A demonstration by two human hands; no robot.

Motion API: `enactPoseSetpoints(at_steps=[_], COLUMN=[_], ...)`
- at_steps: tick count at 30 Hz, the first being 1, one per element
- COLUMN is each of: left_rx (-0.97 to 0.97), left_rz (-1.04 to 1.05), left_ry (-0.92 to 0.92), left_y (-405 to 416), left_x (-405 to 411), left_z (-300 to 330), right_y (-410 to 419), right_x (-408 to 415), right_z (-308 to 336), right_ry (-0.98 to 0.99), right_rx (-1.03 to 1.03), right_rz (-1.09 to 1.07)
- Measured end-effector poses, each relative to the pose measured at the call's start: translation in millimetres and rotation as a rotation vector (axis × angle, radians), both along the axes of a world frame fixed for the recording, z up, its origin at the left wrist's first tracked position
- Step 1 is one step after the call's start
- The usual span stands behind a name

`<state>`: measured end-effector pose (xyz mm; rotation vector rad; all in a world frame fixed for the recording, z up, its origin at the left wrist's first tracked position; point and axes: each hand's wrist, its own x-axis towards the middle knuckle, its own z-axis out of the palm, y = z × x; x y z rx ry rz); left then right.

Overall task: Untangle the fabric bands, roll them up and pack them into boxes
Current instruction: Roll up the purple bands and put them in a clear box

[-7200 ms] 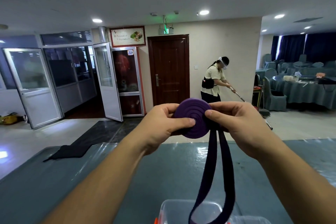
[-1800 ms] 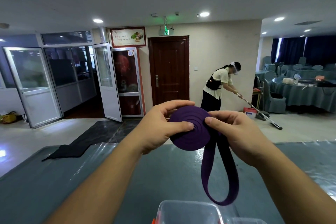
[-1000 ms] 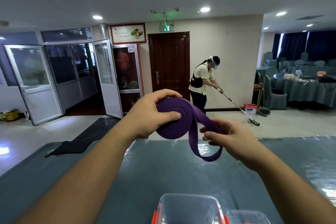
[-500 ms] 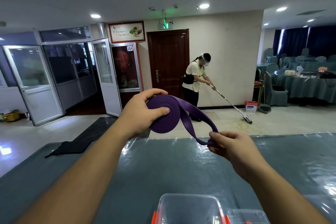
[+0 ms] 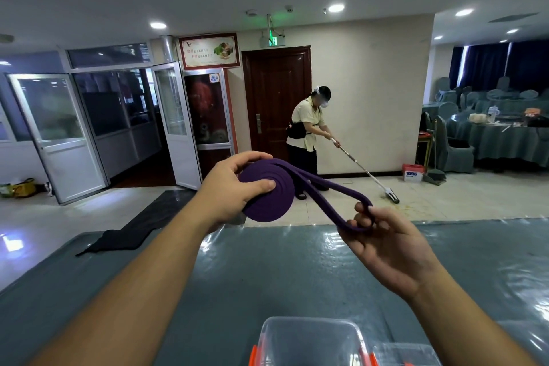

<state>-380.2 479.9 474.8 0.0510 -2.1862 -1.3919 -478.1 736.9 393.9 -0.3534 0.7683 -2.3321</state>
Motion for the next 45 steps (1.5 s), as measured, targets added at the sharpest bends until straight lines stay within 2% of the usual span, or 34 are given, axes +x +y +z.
enactPoseSetpoints(at_steps=[6,9,11,13,16,18,24,28,34,38,41,45], left_rx=[-0.083,-0.158,-0.192,-0.251,-0.351,-0.374,-0.320,-0.263,0.024,0.158,0.282,0.429], left_rz=[-0.060,-0.098,-0.147,-0.190,-0.229,-0.239,-0.262,-0.266,-0.306,-0.290,-0.270,-0.300], left_ry=[-0.041,-0.058,-0.089,-0.112,-0.124,-0.126,-0.106,-0.116,-0.301,-0.211,-0.154,-0.138], left_y=[3.1,8.5,14.8,22.0,32.1,35.8,33.6,36.0,34.2,36.4,37.8,44.4], left_x=[4.2,6.7,8.9,11.4,15.7,17.6,18.4,15.9,14.0,15.3,13.2,10.5], left_z=[1.8,3.5,5.1,6.6,10.1,11.5,12.1,7.9,10.1,6.6,1.6,-7.8], right_y=[-7.5,-8.3,-9.8,-12.8,-19.8,-20.7,-12.1,-9.1,-3.5,-3.3,-2.1,-0.6], right_x=[-7.8,-4.8,6.0,16.0,25.2,24.6,20.7,17.8,19.2,18.3,17.7,22.3], right_z=[-12.3,-2.5,20.0,45.0,67.9,72.6,77.9,78.3,79.5,73.9,68.6,69.0], right_ry=[0.073,0.381,0.636,0.905,1.100,1.104,0.951,0.955,0.921,0.827,0.755,0.776], right_rx=[0.347,0.630,0.727,0.741,0.796,0.784,0.664,0.683,0.656,0.579,0.534,0.523], right_rz=[-0.266,-0.439,-0.514,-0.470,-0.320,-0.277,-0.088,-0.103,-0.102,-0.197,-0.178,-0.185])
